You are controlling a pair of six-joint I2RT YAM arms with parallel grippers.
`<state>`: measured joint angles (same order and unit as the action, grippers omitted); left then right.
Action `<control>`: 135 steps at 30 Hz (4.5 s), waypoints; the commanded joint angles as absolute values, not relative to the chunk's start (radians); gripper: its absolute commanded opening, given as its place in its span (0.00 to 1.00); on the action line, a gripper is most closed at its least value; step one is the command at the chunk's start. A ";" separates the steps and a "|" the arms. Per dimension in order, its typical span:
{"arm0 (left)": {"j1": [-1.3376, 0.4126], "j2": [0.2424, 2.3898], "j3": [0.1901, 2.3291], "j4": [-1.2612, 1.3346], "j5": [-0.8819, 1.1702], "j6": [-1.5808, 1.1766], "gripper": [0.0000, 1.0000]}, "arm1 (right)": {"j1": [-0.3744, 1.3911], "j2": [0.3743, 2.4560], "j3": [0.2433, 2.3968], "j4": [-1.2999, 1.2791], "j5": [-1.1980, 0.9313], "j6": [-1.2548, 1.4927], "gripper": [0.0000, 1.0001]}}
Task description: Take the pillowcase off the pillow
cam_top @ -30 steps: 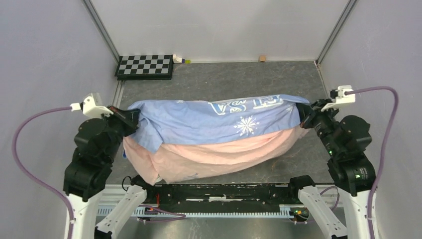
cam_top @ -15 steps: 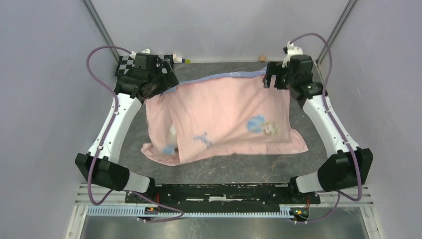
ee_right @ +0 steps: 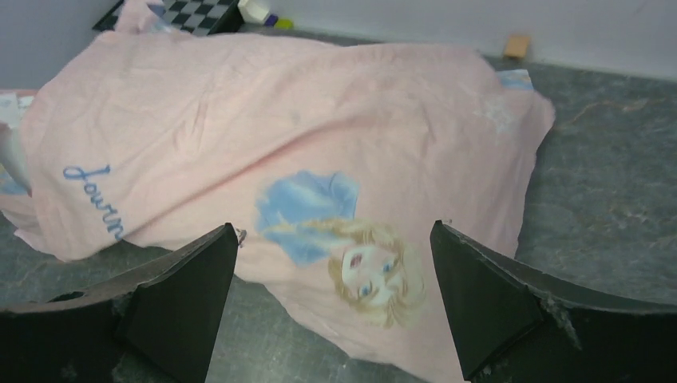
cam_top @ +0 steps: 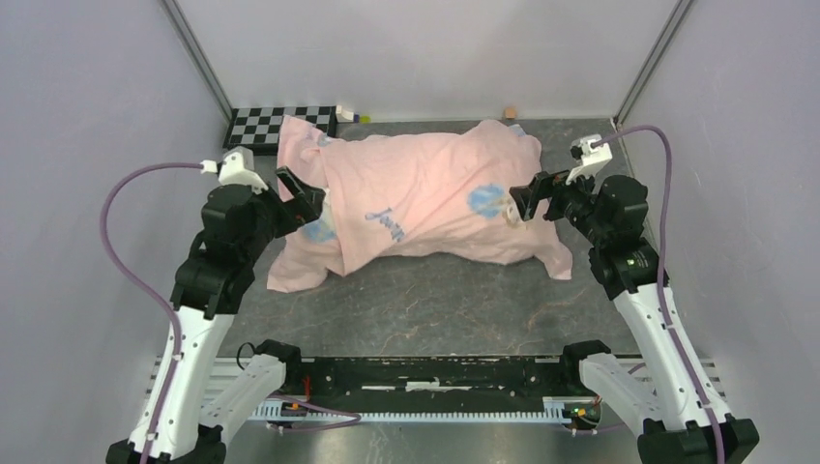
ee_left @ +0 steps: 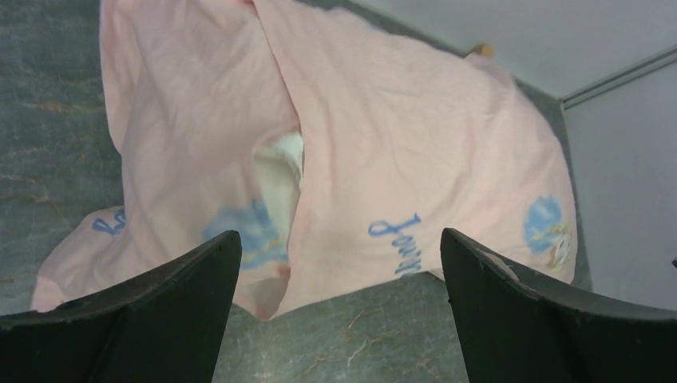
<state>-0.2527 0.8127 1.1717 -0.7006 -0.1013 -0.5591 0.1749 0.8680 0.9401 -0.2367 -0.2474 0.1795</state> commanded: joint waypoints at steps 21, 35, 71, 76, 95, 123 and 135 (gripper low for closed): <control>-0.180 0.862 0.678 -0.341 -0.204 -0.854 1.00 | 0.193 0.795 0.668 -0.109 -0.410 0.166 0.98; -0.200 1.113 0.560 -0.007 0.309 -0.830 0.30 | 0.195 0.777 0.640 -0.118 -0.453 0.150 0.98; -0.662 0.763 0.700 -0.443 -0.065 -0.675 0.93 | 0.852 1.065 0.773 -0.041 0.128 0.032 0.98; -0.663 0.863 0.782 -0.401 -0.010 -0.639 0.97 | 0.898 1.102 0.790 -0.028 0.222 0.009 0.98; -0.716 1.286 1.042 -0.482 -0.052 -0.543 0.80 | 0.911 1.208 0.767 0.149 0.485 -0.002 0.98; -0.394 0.902 0.386 -0.162 0.233 -0.725 0.02 | 0.578 0.985 0.733 -0.030 0.232 0.036 0.96; -0.394 0.807 0.339 -0.152 0.315 -0.725 0.02 | 0.856 1.146 0.888 -0.007 0.222 -0.044 0.98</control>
<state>-0.3946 0.8471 0.3531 -0.0998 0.2615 -0.7029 0.7948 1.0859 0.8131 -0.0521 0.2188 0.0025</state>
